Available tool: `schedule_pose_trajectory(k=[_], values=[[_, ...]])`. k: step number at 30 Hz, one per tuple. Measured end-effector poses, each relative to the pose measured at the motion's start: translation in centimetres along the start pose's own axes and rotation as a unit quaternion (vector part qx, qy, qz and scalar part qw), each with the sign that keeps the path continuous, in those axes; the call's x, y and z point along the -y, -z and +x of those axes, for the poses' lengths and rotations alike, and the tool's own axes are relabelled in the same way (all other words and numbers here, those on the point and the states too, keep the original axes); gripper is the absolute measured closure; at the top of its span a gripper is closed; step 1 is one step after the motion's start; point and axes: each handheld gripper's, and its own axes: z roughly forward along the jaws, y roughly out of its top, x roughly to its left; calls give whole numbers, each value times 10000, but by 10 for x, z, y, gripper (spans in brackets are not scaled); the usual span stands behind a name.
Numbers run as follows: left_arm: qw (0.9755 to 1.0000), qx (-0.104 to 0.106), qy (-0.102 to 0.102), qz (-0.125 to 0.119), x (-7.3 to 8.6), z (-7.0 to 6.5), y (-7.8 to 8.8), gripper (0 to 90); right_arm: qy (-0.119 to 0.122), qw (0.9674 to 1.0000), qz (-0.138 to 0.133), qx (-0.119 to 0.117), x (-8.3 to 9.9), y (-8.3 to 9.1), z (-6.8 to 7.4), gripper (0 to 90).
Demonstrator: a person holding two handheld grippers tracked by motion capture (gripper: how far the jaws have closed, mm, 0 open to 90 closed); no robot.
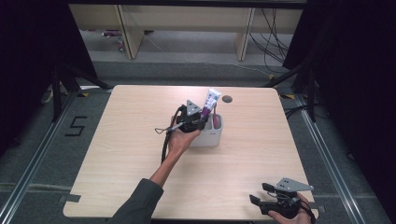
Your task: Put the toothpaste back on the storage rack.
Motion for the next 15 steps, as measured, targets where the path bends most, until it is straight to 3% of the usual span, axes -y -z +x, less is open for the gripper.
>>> schedule_pose_trajectory(k=[4, 9, 11, 15], values=[[9997, -13, -126, 186, 1, 0, 0, 705, -19, 10000, 6, -14, 0, 0, 0, 280], [9994, 45, -146, 309, 1, -1, 1, 700, -38, 10000, 20, -24, 0, 0, 1, 280], [9989, -23, -241, 410, 1, 0, 2, 695, -43, 10000, 22, -25, 0, 0, 1, 280], [9986, -11, -258, 460, 0, 0, 4, 638, -48, 10000, 21, -38, 0, 0, 1, 280]])
